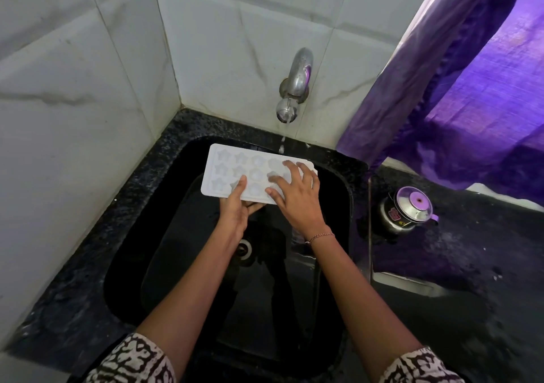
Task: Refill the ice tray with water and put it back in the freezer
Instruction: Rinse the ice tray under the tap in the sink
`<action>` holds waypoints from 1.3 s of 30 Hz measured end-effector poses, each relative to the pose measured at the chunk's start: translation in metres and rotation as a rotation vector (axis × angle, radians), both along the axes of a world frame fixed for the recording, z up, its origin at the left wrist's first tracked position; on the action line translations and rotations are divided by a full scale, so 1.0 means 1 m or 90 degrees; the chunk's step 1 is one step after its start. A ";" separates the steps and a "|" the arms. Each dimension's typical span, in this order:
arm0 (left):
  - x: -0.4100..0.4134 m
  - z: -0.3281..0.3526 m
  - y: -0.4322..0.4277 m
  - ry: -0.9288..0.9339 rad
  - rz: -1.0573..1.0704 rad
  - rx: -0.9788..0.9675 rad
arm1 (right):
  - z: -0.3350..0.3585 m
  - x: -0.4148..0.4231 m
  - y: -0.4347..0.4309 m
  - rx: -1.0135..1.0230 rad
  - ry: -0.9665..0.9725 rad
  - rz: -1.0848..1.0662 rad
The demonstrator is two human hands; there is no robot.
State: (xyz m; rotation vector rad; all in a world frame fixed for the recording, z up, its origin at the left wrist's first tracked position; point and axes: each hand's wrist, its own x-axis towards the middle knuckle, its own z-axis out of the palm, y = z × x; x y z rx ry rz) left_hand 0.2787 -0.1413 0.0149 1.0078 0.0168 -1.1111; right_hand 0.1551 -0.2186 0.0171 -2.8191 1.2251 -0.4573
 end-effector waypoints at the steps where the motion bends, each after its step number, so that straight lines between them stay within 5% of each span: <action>1: 0.001 -0.001 0.000 -0.002 0.001 -0.002 | 0.000 -0.002 -0.001 0.011 -0.001 0.011; 7: 0.002 -0.001 -0.003 -0.001 -0.003 -0.007 | -0.008 -0.012 0.011 -0.037 -0.093 0.064; 25: -0.001 0.000 -0.003 0.004 -0.016 -0.006 | -0.016 -0.016 0.016 -0.124 -0.003 0.023; 39: -0.002 0.005 -0.018 0.007 -0.008 -0.002 | -0.008 -0.014 0.005 -0.007 -0.062 0.011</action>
